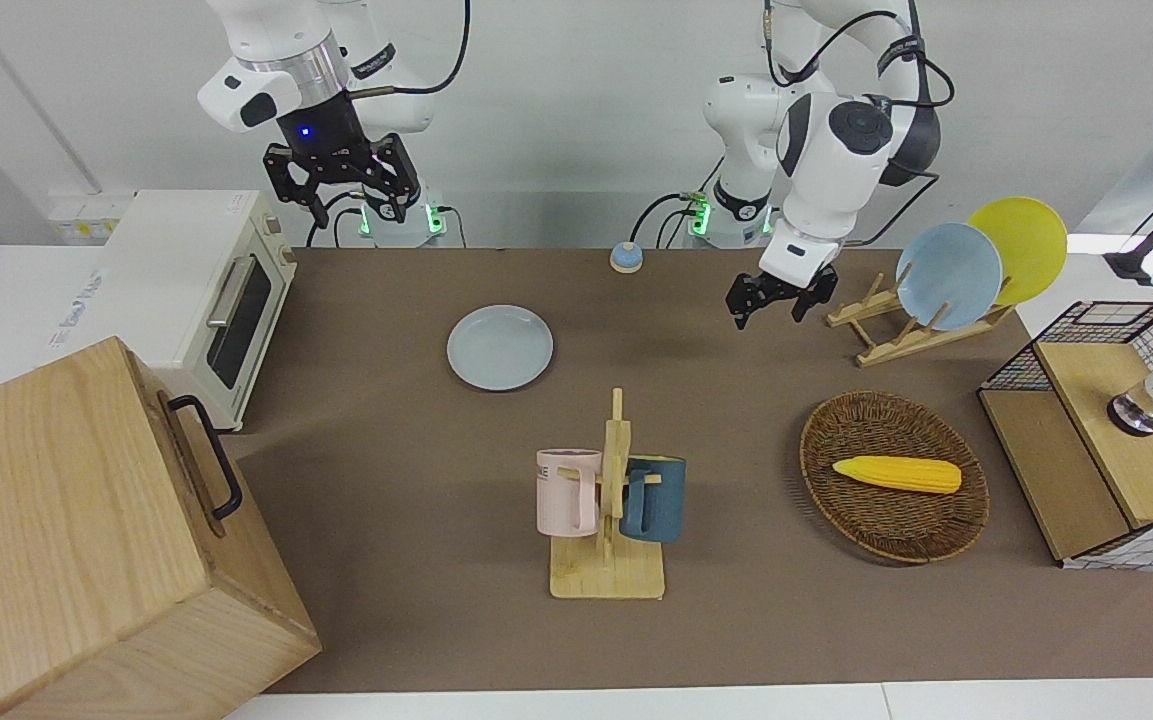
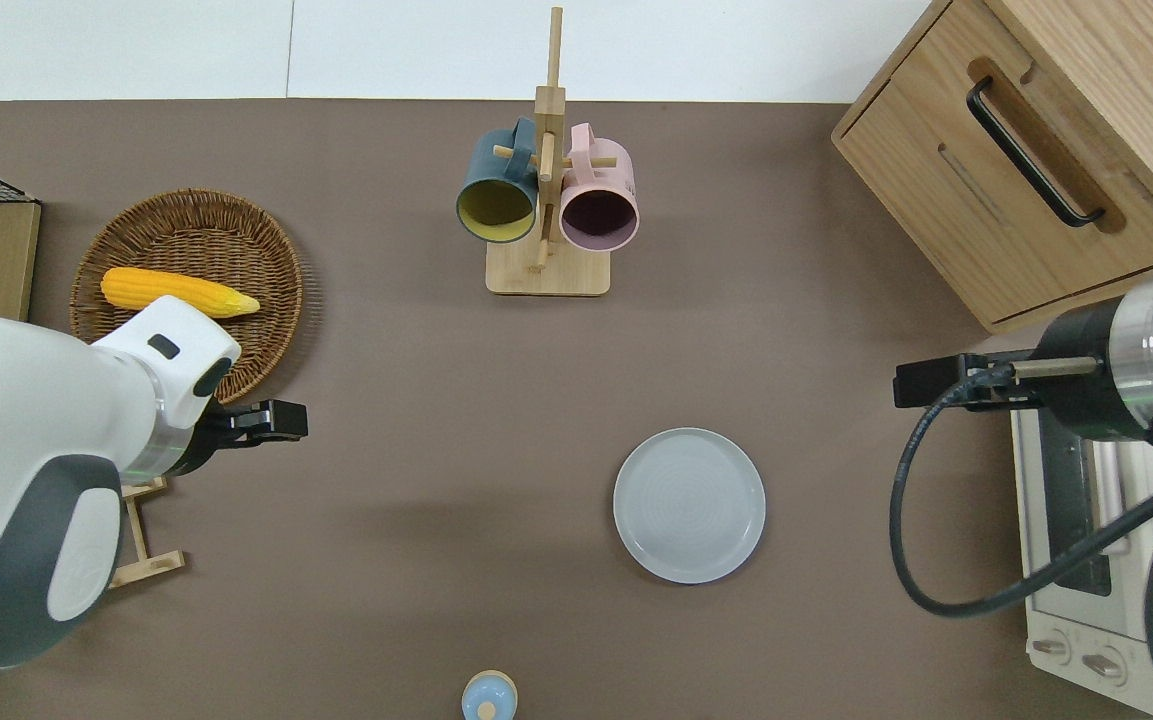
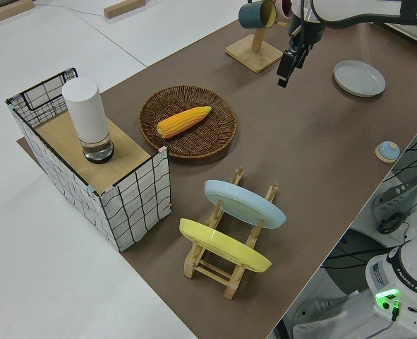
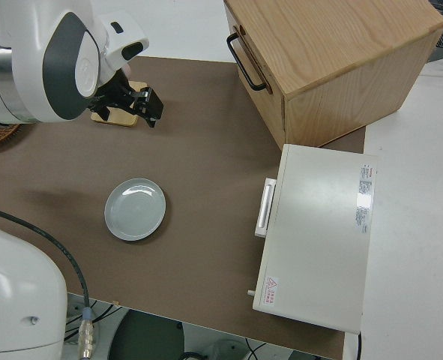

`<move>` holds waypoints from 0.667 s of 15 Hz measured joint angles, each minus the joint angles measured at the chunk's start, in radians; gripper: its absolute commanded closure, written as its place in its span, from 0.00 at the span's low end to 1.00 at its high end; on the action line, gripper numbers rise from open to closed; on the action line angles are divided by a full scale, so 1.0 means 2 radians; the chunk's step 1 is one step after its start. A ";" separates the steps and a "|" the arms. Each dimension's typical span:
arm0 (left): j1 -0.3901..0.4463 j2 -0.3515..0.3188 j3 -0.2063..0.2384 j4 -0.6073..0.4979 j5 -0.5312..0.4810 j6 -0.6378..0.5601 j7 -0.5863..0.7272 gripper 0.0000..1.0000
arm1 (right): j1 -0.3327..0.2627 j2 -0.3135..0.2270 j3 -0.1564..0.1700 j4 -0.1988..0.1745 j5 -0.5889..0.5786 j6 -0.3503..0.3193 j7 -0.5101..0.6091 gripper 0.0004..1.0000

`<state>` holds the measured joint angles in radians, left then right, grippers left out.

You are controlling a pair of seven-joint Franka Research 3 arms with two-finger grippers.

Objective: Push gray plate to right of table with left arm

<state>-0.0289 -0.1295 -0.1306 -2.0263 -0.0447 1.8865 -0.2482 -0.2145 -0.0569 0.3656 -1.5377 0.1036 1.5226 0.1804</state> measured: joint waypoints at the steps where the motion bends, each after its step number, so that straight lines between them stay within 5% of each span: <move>1: 0.000 0.000 0.007 0.012 0.000 -0.013 0.006 0.01 | 0.000 0.000 0.000 0.000 0.000 0.000 0.000 0.00; 10: 0.004 -0.001 0.027 0.091 0.000 -0.087 0.024 0.01 | 0.000 0.000 0.000 0.000 0.000 0.000 0.000 0.00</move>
<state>-0.0204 -0.1309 -0.0762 -1.8433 -0.0447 1.7118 -0.2008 -0.2145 -0.0569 0.3655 -1.5377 0.1036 1.5226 0.1804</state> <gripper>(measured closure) 0.004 0.004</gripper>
